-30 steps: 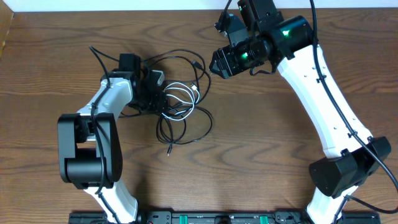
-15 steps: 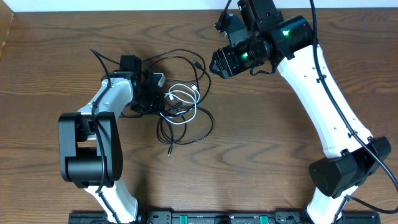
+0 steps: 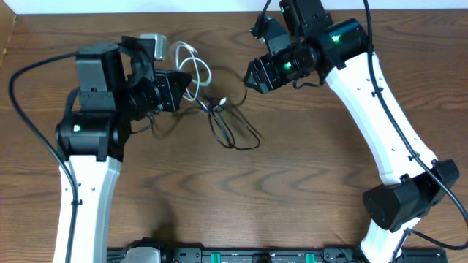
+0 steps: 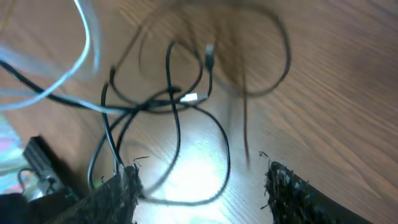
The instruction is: Untangle cables
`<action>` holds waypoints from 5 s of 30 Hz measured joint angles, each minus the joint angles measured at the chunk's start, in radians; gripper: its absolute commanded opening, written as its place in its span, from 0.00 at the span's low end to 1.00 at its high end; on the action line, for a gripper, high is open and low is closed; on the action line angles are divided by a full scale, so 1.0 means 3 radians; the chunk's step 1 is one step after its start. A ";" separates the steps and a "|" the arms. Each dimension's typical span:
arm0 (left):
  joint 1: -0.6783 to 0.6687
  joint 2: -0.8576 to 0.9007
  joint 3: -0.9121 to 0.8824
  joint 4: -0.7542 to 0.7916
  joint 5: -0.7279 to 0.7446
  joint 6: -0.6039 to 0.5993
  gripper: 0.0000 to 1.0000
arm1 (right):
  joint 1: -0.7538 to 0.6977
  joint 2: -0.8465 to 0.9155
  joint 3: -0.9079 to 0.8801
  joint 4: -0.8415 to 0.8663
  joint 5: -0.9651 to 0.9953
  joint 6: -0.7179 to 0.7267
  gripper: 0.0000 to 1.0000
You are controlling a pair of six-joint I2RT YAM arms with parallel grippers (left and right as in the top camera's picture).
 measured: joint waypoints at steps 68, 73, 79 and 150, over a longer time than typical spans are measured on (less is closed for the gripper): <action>0.0533 -0.0275 -0.0024 0.2605 0.0518 -0.2576 0.07 | 0.0046 0.0268 -0.1239 0.0978 -0.0493 -0.0128 0.01; 0.0533 -0.0278 -0.0024 0.2519 0.0596 -0.2576 0.07 | -0.0003 0.0268 -0.1239 0.0933 -0.0336 -0.0104 0.47; 0.0535 -0.0287 -0.0014 0.1689 0.0754 -0.2232 0.07 | -0.0186 0.0262 -0.1087 0.0549 -0.0258 -0.0150 0.63; 0.0201 -0.0242 -0.0014 -0.0266 -0.0762 -0.1554 0.59 | -0.1708 -0.0949 -0.0540 0.0782 0.0235 -0.0203 0.01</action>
